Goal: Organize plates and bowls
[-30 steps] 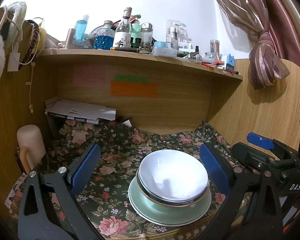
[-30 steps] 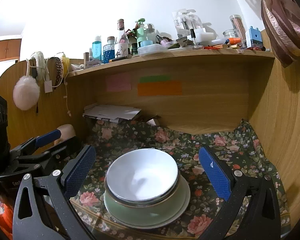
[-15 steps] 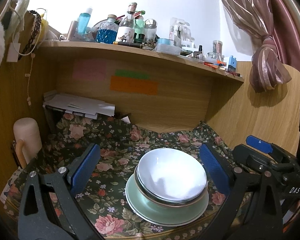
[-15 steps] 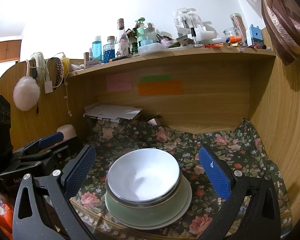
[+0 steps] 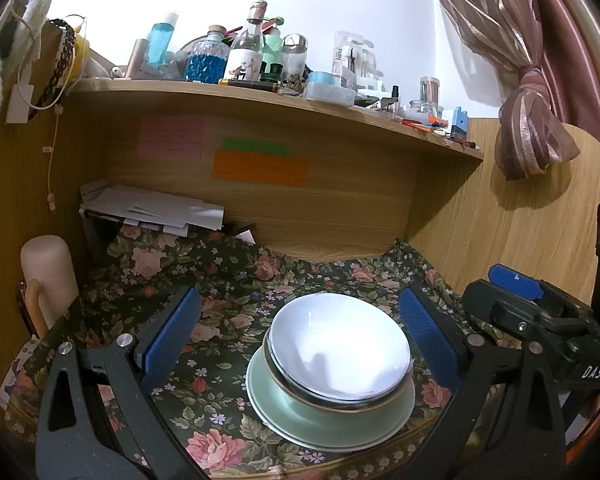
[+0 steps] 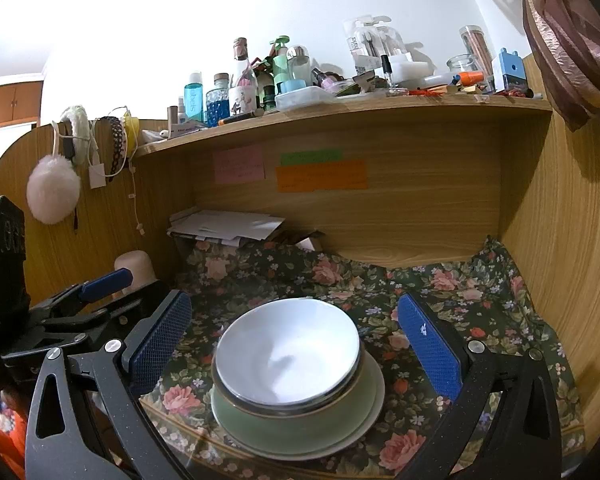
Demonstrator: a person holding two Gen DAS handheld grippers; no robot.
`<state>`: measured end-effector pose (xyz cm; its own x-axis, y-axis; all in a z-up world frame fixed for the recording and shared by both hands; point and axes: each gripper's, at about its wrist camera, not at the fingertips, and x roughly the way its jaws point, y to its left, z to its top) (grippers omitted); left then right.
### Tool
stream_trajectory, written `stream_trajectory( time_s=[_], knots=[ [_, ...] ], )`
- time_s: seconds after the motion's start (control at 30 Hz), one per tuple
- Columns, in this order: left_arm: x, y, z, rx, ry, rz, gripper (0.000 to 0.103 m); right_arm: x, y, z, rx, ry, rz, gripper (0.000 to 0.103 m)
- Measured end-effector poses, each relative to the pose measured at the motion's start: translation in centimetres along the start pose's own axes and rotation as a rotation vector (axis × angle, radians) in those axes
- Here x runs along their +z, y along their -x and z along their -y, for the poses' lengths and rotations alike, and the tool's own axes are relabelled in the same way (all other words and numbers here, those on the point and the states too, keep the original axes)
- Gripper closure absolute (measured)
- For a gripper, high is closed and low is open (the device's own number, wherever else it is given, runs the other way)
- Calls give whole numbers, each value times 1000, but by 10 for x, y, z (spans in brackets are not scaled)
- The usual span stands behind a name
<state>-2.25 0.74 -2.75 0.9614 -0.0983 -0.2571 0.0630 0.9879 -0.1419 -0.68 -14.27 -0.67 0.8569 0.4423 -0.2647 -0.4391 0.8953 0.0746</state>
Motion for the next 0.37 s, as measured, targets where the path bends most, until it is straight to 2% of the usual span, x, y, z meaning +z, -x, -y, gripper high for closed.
stream_trajectory(
  time_s=[0.37],
  knots=[
    [0,0,1,-2,0,11,2,-1,-4,-1,0,-15,-7,0]
  ],
)
